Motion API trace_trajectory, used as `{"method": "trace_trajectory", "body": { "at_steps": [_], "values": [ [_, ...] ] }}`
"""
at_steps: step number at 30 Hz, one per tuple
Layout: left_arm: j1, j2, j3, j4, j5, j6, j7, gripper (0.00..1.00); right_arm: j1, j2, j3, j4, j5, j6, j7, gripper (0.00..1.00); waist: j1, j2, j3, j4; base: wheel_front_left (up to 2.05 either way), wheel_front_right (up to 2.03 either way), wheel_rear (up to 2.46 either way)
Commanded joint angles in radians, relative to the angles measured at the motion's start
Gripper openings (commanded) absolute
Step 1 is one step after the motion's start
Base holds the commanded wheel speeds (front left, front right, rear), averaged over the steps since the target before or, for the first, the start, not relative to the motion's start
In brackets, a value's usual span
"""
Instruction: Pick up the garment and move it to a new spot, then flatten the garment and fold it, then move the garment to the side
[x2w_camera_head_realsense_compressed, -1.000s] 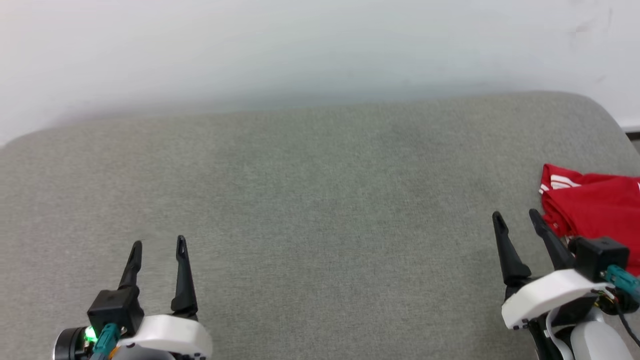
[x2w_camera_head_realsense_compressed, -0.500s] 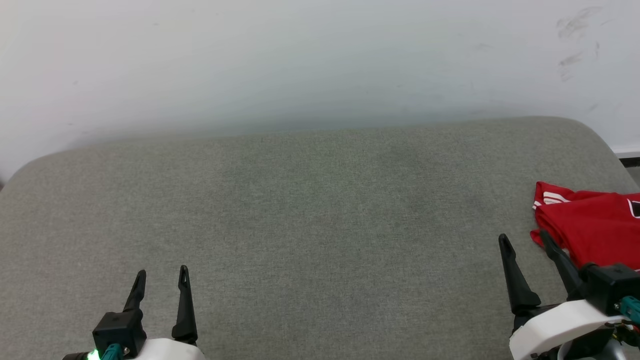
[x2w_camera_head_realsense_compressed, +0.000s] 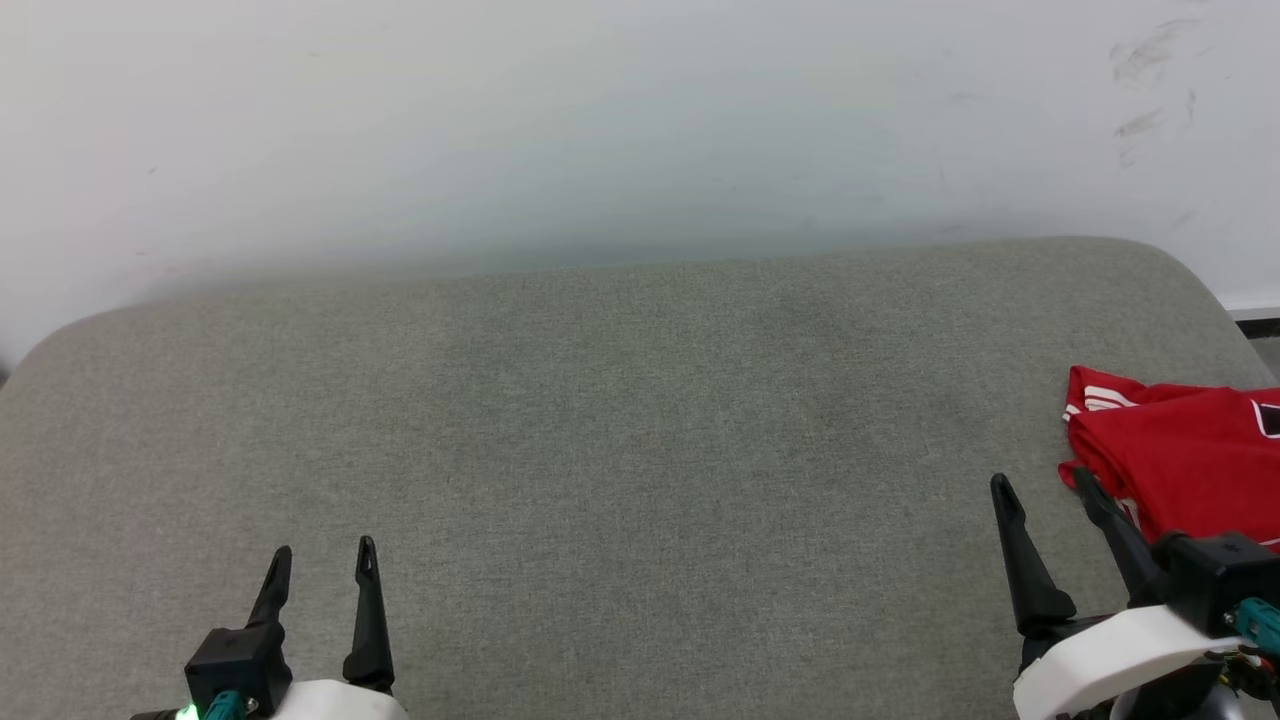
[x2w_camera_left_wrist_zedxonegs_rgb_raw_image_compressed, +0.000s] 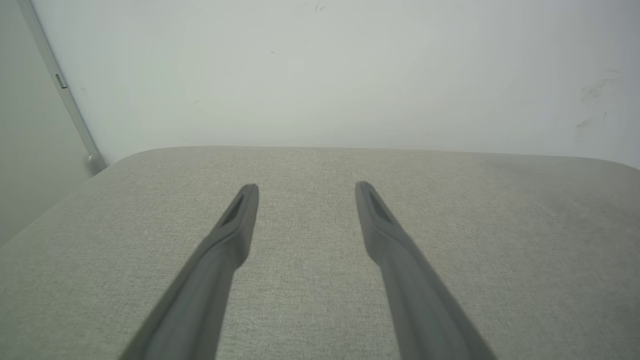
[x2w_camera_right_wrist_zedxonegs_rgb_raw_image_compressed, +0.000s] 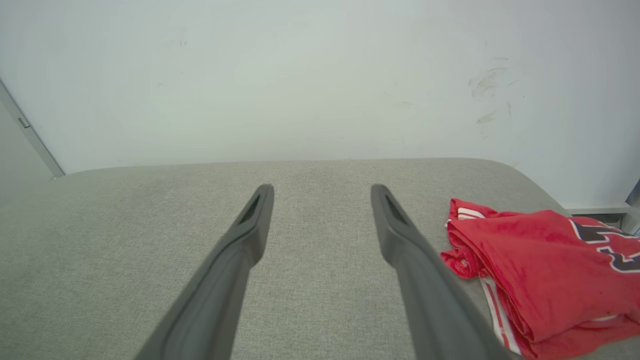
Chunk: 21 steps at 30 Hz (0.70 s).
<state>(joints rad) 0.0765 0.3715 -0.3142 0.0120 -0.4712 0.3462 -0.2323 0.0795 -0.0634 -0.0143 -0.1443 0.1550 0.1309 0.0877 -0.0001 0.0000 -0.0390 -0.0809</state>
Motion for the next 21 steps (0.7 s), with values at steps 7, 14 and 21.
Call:
{"method": "trace_trajectory", "body": {
  "at_steps": [7,14,21],
  "values": [
    [-0.005,-0.004,0.000,0.010,-0.008,-0.001,-0.009,0.00,0.000,0.006,0.001,-0.003,0.003,0.000,0.000,0.00,0.0001,0.0000,-0.003,0.006,0.00,0.00,0.00],
    [-0.007,-0.030,0.029,0.017,-0.098,-0.033,0.024,0.00,-0.011,0.002,-0.003,0.031,0.121,0.000,-0.002,0.00,0.0001,0.0000,-0.001,0.009,0.00,0.00,0.00],
    [-0.029,-0.054,0.065,0.043,-0.205,-0.079,0.053,0.00,-0.032,-0.001,-0.009,0.068,0.258,0.000,-0.001,0.00,0.0001,0.0000,0.001,0.013,0.00,0.00,0.00]
  ]
}}
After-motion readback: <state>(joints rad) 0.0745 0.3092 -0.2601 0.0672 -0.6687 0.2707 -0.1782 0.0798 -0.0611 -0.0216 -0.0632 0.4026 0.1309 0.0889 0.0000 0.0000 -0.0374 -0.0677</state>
